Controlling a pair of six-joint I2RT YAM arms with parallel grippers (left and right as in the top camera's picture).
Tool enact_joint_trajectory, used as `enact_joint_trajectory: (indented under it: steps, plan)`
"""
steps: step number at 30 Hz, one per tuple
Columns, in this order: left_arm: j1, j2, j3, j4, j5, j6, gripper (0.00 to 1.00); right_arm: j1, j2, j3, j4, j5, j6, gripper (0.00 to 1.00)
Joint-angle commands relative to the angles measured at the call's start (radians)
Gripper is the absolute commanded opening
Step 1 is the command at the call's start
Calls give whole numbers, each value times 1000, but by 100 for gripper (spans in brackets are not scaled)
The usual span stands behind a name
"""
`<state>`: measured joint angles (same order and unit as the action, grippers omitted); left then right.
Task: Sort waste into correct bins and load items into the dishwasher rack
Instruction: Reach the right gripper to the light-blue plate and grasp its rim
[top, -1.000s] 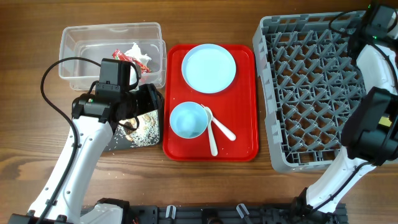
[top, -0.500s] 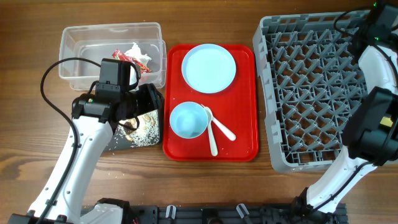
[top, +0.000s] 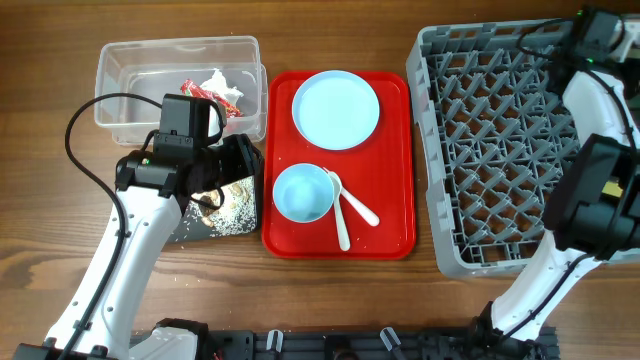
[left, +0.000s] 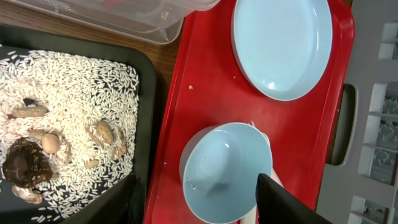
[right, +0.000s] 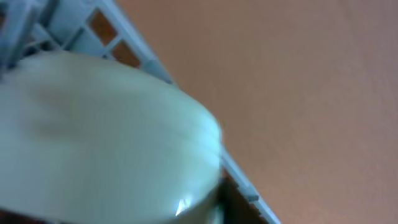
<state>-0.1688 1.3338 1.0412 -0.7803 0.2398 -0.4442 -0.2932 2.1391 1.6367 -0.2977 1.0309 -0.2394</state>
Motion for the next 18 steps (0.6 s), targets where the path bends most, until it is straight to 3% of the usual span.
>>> enact_joint_trajectory:
  steps: [1, 6, 9, 12, 18]
  plan:
    - [5, -12, 14, 0, -2, -10, 60, 38, 7, -9, -41, -42, 8, 54]
    - [5, -12, 14, 0, -2, -10, 60, 58, -74, -9, -72, -56, 33, 72]
    - [5, -12, 14, 1, -2, -10, 61, 66, -157, -9, -133, -197, 31, 81]
    - [5, -12, 14, 0, -2, -9, 62, 90, -239, -9, -254, -436, 33, 85]
    - [5, -12, 14, -20, -25, -10, 66, 218, -335, -9, -490, -1217, 148, 85]
